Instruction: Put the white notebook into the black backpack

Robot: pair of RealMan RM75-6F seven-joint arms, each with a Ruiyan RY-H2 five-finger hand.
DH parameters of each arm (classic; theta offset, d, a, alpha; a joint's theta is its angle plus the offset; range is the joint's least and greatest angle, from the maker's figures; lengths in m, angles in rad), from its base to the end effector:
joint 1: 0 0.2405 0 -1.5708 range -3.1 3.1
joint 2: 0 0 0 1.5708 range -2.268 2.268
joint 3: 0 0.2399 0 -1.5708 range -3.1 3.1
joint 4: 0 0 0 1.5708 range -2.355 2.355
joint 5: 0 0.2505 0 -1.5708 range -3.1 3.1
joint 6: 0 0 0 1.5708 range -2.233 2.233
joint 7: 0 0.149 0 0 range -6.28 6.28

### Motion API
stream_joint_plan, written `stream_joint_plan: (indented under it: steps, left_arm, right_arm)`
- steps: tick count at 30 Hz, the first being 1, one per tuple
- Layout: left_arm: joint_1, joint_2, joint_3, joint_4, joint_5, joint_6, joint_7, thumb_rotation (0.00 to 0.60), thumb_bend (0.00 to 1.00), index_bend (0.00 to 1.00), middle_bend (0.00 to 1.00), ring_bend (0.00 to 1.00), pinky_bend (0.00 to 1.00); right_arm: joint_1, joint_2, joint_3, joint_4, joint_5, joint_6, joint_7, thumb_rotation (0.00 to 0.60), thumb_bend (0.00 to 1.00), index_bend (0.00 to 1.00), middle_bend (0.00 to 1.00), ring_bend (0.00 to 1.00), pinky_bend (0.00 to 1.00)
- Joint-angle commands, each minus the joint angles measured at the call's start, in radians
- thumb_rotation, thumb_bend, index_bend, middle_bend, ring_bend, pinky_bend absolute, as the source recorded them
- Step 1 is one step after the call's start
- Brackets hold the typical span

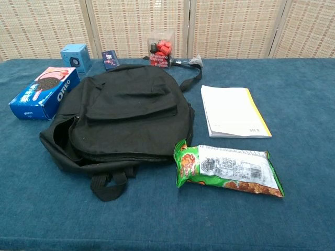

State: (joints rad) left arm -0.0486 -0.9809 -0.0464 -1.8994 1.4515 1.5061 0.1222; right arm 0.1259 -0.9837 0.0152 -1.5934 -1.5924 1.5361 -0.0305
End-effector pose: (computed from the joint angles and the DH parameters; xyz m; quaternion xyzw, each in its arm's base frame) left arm -0.2716 0.1726 0.1331 -0.5714 -0.4127 -0.3817 0.5980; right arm -0.3107 -0.1933 0.1576 0.6545 -0.2928 0.3671 0.5925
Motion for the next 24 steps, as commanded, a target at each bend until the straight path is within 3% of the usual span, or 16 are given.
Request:
stream_joint_plan:
  steps: [1,13,24]
  left_arm:
    - [0.0,0.0,0.001,0.0,0.002,0.0,0.001,0.6,0.28,0.29,0.16,0.17,0.07]
    - [0.005,-0.004,0.001,0.002,0.002,0.009,-0.001,0.6,0.28,0.28,0.16,0.17,0.07]
    - [0.024,-0.002,0.004,0.009,-0.002,0.034,-0.012,0.6,0.28,0.28,0.16,0.17,0.07]
  right_arm:
    - [-0.001,0.0,0.001,0.0,-0.002,0.0,0.0,0.6,0.25,0.36,0.32,0.13,0.18]
    - [0.009,0.003,0.015,0.002,-0.01,-0.022,-0.001,0.6,0.25,0.36,0.32,0.13,0.18]
    - [0.143,-0.05,0.057,0.049,-0.017,-0.187,0.008,0.6,0.2,0.36,0.33,0.14,0.19]
